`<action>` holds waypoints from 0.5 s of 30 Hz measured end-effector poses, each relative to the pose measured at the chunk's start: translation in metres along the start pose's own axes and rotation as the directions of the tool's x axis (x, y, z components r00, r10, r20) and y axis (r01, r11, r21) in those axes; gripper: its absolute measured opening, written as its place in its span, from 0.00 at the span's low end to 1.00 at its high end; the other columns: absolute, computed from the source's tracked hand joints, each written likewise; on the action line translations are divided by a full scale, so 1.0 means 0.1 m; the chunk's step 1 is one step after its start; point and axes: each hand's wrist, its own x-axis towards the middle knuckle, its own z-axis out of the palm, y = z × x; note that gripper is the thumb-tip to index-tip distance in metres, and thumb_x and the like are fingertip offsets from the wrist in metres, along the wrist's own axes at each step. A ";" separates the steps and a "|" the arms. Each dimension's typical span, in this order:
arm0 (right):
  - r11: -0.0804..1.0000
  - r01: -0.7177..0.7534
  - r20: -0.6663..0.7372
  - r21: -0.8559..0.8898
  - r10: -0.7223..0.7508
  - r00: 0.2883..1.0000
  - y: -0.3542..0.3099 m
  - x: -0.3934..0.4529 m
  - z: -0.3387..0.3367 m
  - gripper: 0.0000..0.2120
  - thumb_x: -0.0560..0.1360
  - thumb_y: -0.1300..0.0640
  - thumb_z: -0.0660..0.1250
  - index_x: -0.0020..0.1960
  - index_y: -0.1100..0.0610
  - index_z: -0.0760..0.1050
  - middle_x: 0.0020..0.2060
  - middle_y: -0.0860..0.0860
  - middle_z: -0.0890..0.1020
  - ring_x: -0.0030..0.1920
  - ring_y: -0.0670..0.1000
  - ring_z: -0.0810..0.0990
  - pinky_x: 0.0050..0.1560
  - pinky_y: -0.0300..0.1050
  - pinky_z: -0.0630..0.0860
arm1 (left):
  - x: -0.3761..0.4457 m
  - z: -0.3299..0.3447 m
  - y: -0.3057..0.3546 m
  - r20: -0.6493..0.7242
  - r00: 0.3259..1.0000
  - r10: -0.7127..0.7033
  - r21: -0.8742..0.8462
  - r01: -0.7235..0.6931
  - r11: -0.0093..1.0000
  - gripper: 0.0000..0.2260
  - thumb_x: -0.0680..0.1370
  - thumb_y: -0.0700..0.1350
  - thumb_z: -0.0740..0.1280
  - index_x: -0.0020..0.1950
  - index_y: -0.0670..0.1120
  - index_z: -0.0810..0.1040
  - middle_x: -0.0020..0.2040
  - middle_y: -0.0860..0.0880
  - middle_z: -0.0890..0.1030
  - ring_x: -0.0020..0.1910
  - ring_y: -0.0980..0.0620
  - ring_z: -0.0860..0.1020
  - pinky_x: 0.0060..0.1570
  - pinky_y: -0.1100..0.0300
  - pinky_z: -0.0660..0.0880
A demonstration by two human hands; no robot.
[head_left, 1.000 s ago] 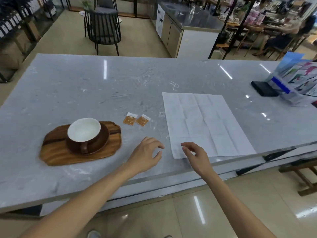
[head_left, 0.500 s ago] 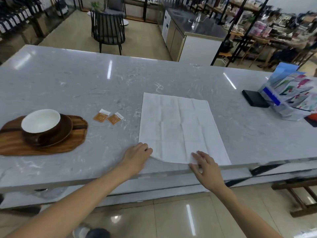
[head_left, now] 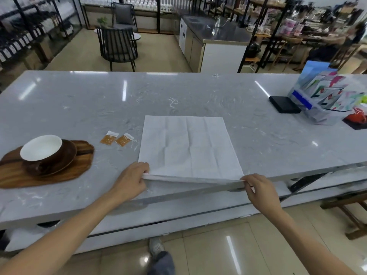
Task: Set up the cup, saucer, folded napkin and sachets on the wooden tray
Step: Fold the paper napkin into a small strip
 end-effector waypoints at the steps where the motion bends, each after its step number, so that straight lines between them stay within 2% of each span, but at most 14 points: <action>1: 0.999 -0.028 -0.004 0.044 0.028 1.000 0.01 0.01 -0.07 0.08 0.78 0.66 0.71 0.54 0.58 0.85 0.47 0.53 0.87 0.47 0.58 0.83 0.44 0.52 0.80 | 0.00 -0.07 0.01 -0.013 1.000 0.021 -0.030 -0.022 0.999 0.13 0.64 0.31 0.60 0.38 0.49 0.65 0.35 0.52 0.69 0.37 0.48 0.67 0.35 0.52 0.66; 4: 0.959 -0.108 -0.023 0.261 0.118 0.993 -0.01 0.10 -0.36 0.06 0.81 0.57 0.69 0.55 0.51 0.83 0.48 0.44 0.85 0.49 0.46 0.82 0.47 0.28 0.73 | -0.01 -0.31 0.04 -0.038 0.999 0.014 -0.165 -0.020 0.986 0.08 0.64 0.36 0.60 0.35 0.49 0.67 0.31 0.55 0.69 0.33 0.53 0.68 0.35 0.56 0.65; 5: 0.933 -0.126 -0.028 0.338 0.144 0.989 -0.04 0.14 -0.47 0.05 0.81 0.54 0.69 0.53 0.47 0.82 0.48 0.40 0.85 0.49 0.42 0.82 0.47 0.25 0.72 | -0.01 -0.40 0.05 -0.049 0.999 -0.015 -0.220 0.004 0.975 0.08 0.65 0.37 0.61 0.34 0.50 0.68 0.30 0.55 0.70 0.32 0.56 0.68 0.35 0.58 0.65; 7: 0.884 -0.132 -0.030 0.448 0.162 0.986 -0.13 0.19 -0.67 0.03 0.80 0.49 0.69 0.50 0.44 0.82 0.47 0.37 0.85 0.50 0.40 0.82 0.49 0.25 0.73 | -0.02 -0.57 0.04 -0.070 0.995 -0.065 -0.319 0.039 0.947 0.07 0.64 0.38 0.64 0.33 0.49 0.69 0.31 0.54 0.72 0.32 0.57 0.68 0.36 0.59 0.65; 12: 0.798 -0.101 -0.006 0.595 0.129 0.992 -0.20 0.28 -0.94 0.04 0.80 0.56 0.70 0.51 0.51 0.84 0.49 0.43 0.86 0.52 0.45 0.84 0.56 0.36 0.79 | -0.04 -0.86 0.07 -0.042 0.995 -0.092 -0.589 0.049 0.807 0.03 0.63 0.35 0.65 0.34 0.40 0.71 0.32 0.50 0.71 0.34 0.55 0.68 0.36 0.58 0.65; 15: 0.728 -0.106 -0.019 0.677 0.162 0.987 -0.22 0.38 -1.00 0.04 0.80 0.58 0.70 0.50 0.51 0.83 0.47 0.47 0.86 0.49 0.47 0.85 0.51 0.35 0.79 | 0.02 -0.95 0.06 -0.049 0.994 -0.093 -0.685 0.034 0.728 0.04 0.65 0.36 0.67 0.36 0.36 0.72 0.33 0.49 0.72 0.34 0.56 0.69 0.34 0.65 0.65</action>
